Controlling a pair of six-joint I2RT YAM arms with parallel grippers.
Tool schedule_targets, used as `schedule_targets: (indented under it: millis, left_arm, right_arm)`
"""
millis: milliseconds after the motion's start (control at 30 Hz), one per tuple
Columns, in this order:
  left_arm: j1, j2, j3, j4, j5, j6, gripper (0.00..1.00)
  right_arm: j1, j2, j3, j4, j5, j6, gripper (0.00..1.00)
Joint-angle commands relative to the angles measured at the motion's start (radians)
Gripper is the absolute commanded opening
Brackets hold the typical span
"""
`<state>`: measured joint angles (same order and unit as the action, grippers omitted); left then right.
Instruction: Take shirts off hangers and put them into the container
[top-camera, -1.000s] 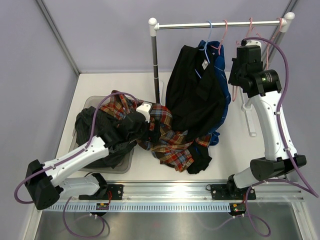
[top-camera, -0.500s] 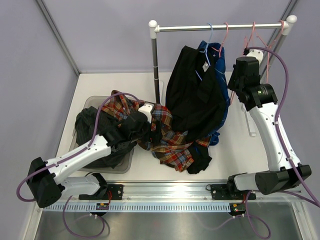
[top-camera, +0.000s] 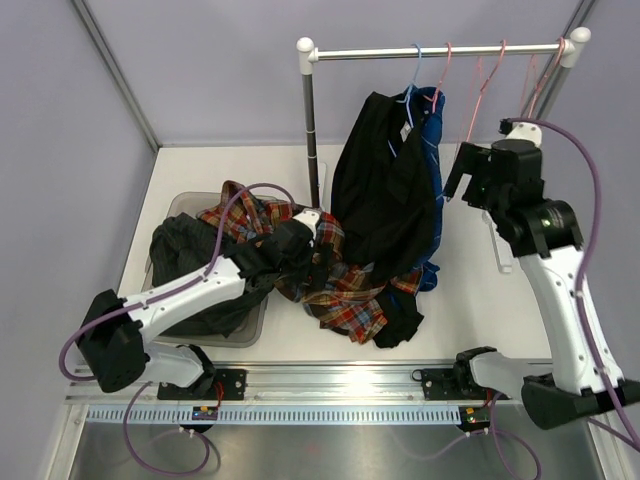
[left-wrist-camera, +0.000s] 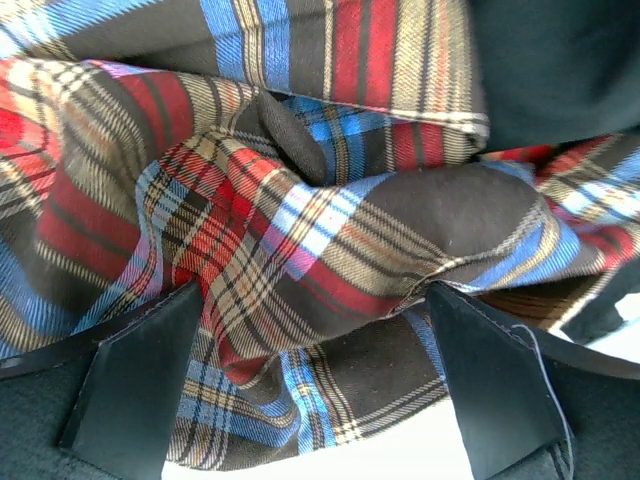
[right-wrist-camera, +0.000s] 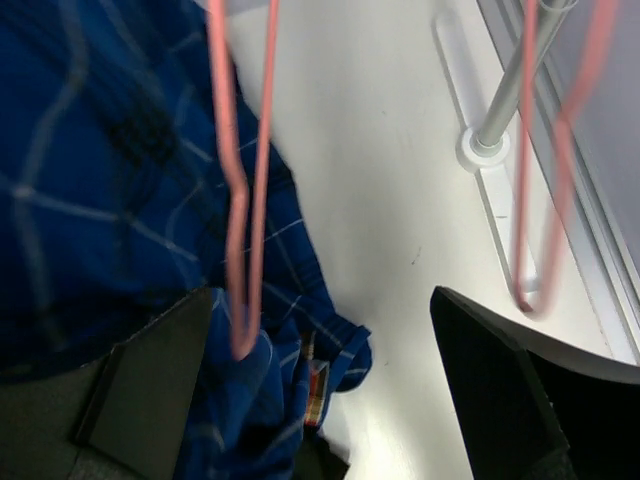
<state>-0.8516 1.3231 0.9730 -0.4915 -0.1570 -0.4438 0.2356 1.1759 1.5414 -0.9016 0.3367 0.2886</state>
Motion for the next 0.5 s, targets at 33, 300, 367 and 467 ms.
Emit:
schedule_targets:
  millis: [33,300,367,467]
  left_arm:
    - [0.006,0.073,0.01,0.089,0.023,0.027,0.99]
    - [0.01,0.451,0.176,0.038,-0.021,0.018,0.99]
    - [0.011,0.491,0.159,0.065,-0.009,-0.016,0.99]
    - [0.009,0.524,0.098,0.138,0.016,-0.045,0.82]
  right_arm:
    - [0.028,-0.148,0.124,-0.057,-0.128,0.006,0.99]
    - [0.03,-0.28,0.183,-0.089,-0.274,0.015,0.99]
    - [0.03,-0.303,0.192,-0.094,-0.281,0.008,0.99]
    - [0.03,-0.317,0.203,-0.106,-0.274,-0.006,0.99]
